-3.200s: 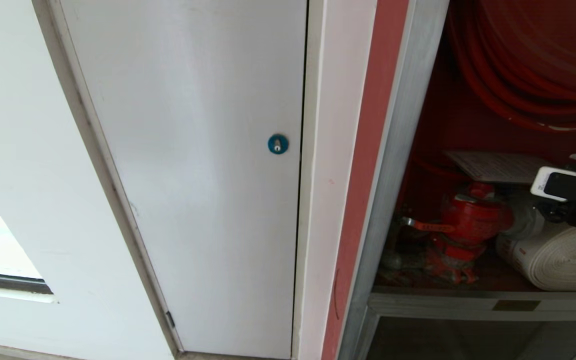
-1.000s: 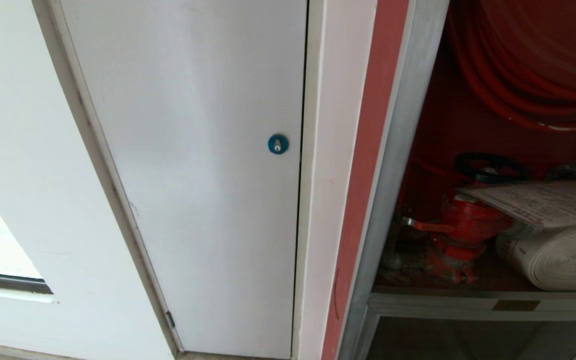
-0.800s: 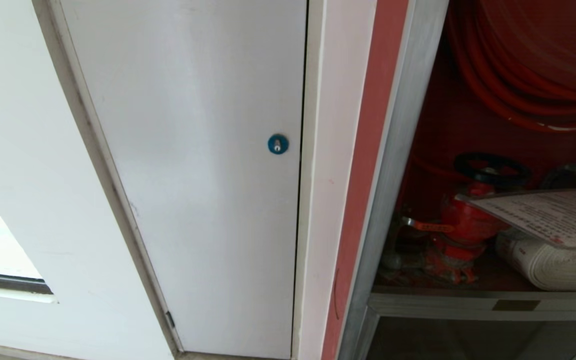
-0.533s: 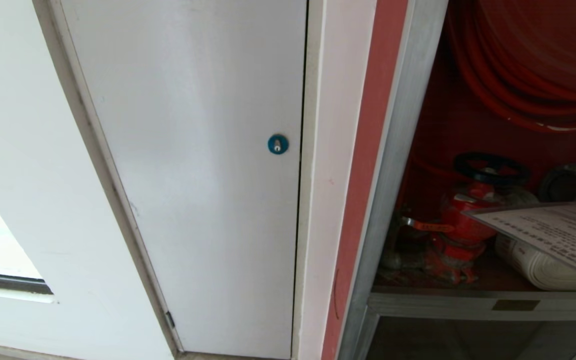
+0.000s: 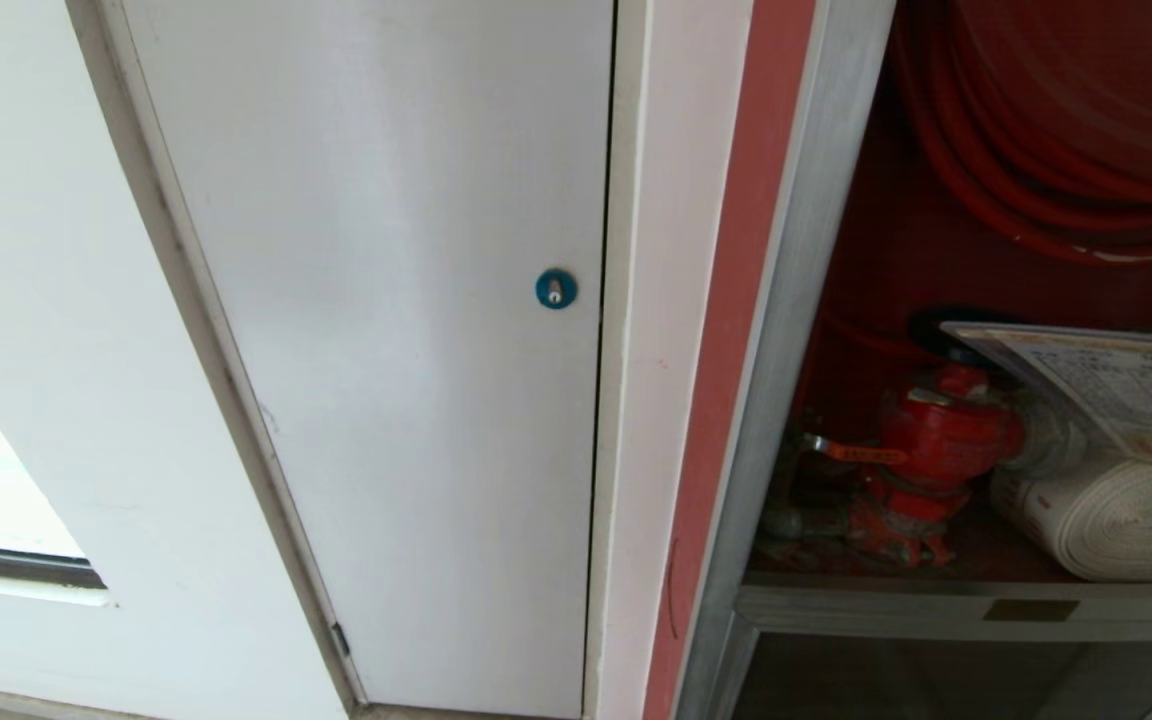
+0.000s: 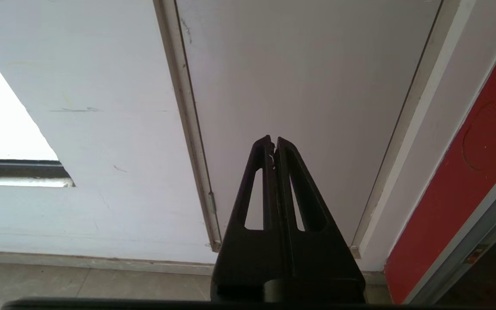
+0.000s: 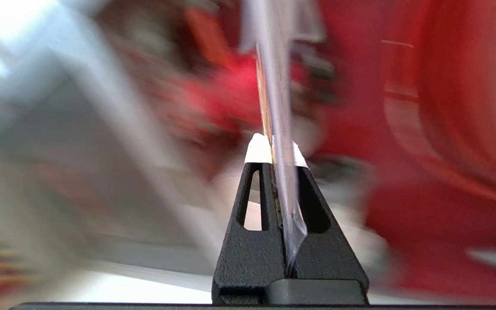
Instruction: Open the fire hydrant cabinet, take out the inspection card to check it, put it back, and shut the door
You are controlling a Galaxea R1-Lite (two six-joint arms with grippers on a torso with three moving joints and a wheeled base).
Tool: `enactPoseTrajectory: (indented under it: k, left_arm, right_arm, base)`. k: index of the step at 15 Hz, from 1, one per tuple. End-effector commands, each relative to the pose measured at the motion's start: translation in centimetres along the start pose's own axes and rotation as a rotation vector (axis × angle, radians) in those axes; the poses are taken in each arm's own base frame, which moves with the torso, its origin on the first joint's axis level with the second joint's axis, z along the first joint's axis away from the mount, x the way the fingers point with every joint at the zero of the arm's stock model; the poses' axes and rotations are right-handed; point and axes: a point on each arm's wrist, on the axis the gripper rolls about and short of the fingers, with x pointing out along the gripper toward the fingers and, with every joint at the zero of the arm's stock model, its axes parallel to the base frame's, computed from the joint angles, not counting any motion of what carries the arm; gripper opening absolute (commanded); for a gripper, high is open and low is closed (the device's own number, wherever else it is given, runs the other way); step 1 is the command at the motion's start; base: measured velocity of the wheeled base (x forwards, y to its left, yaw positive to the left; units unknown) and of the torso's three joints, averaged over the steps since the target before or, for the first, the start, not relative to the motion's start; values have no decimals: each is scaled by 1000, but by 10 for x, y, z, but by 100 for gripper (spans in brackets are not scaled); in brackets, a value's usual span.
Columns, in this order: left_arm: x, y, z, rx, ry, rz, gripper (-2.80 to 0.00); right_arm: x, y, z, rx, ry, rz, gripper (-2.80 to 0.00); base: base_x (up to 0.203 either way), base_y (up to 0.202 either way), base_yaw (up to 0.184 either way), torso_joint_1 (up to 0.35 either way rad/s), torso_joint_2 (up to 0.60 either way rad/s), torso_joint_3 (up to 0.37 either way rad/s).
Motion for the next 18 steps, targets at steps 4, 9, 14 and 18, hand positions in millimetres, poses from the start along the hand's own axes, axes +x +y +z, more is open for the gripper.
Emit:
enactPoseTrajectory:
  k: [4,9,14,18]
  left_arm:
    - [0,0,-2,1,5,0,-280]
    - [1,0,-2,1,7,0,-280]
    - [1,0,-2,1,7,0,-280]
    - [1,0,-2,1,7,0,-280]
  right_arm:
    - [31,-15,-4,219,-118,315,-280]
    - [68,-21,6,373,-310,629,-280]
    - [113,-34,10,598,-349,843,-280]
    - [109,-30,36,658,-363,974,-280]
  base:
    - [0,0,0,0,0,0]
    - [0,0,0,0,0,0]
    - [0,0,0,0,0,0]
    - [0,0,0,0,0,0]
